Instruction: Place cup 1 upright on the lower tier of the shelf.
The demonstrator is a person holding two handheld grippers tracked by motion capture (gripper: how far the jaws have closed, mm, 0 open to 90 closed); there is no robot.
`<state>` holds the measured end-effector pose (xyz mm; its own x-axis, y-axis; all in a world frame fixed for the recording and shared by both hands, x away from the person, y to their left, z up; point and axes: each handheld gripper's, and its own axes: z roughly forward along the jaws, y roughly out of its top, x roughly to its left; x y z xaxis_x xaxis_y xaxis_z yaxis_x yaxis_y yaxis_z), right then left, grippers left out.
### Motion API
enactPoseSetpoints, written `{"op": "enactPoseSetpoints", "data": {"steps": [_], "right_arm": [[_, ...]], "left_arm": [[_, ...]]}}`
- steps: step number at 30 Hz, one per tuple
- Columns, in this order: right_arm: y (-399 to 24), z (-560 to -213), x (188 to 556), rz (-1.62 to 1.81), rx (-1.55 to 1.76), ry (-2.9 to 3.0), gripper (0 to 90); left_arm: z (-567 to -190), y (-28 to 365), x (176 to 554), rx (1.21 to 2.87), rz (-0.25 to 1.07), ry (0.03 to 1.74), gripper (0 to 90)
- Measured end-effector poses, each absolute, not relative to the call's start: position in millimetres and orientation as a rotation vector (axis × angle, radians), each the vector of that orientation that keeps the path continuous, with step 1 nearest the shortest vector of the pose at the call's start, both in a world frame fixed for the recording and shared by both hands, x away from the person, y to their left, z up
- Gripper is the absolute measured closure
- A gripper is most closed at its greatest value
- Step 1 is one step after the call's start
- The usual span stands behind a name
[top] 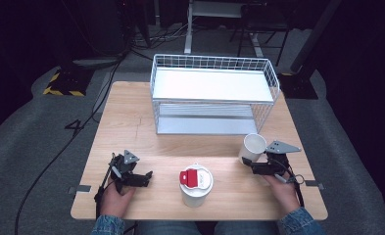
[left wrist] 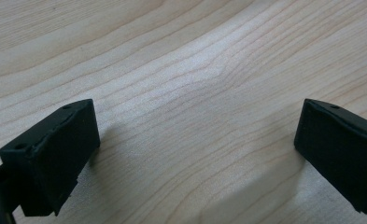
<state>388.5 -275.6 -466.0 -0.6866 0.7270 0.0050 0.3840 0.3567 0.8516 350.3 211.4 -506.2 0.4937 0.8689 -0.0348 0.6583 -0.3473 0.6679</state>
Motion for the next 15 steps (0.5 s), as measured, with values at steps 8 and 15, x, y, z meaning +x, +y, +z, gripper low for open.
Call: {"op": "enactPoseSetpoints", "data": {"steps": [8,15], "right_arm": [[-261,-451,399,1.263,0.937,2.268,24.0],[-250,-440,410,1.285,0.912,2.266,24.0]], "left_arm": [[-506,211,350,2.116,0.437,1.25,0.7],[-506,211,350,2.116,0.437,1.251,0.6]]}}
